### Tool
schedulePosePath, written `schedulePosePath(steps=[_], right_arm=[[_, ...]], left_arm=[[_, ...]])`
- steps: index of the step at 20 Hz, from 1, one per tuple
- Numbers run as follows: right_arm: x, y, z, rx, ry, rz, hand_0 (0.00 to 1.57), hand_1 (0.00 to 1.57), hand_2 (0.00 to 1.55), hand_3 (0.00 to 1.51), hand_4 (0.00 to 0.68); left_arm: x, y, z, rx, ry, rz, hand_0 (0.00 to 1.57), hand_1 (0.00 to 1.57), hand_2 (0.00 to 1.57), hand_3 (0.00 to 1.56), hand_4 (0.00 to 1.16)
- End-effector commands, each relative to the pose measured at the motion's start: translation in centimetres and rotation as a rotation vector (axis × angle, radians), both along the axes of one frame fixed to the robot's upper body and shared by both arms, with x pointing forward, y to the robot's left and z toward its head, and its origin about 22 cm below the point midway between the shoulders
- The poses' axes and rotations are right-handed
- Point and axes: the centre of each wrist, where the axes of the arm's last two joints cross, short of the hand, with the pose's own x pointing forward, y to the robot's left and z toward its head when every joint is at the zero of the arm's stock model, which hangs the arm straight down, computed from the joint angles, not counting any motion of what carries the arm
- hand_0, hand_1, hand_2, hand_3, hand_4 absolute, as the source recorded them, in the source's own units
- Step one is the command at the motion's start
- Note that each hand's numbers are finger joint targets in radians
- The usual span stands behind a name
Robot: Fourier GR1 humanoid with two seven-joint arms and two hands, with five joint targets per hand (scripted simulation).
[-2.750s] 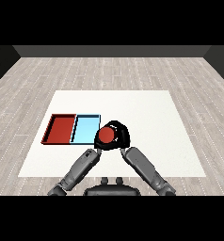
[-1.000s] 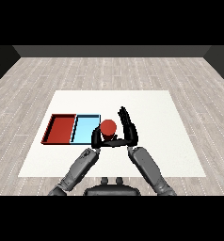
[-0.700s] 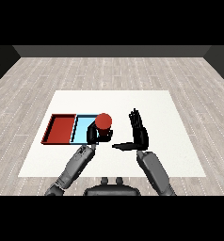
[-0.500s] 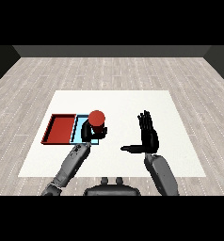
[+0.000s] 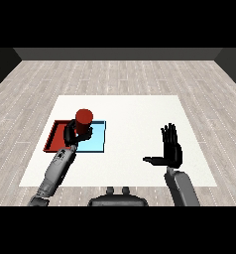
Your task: Pick the red can and put it in the red box
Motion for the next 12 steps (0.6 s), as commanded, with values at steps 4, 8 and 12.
schedulePosePath(steps=[4,8,12], right_arm=[[-0.7,-2.2,-2.7,0.009,0.035,-0.006,0.0,0.0,0.0,0.0,0.0],[0.1,-2.9,-3.4,0.012,0.078,-0.04,0.0,0.0,0.0,0.0,0.0],[1.2,-2.6,-2.5,-0.011,0.052,-0.056,0.0,0.0,0.0,0.0,0.0]], left_arm=[[1.7,8.1,-0.4,0.212,0.202,0.174,1.57,1.57,1.54,1.47,1.11],[1.1,13.3,-3.3,0.282,0.384,0.246,1.57,1.57,1.56,1.49,1.06],[0.0,15.8,-6.4,0.341,0.589,0.34,1.57,1.57,1.52,1.43,1.02]])
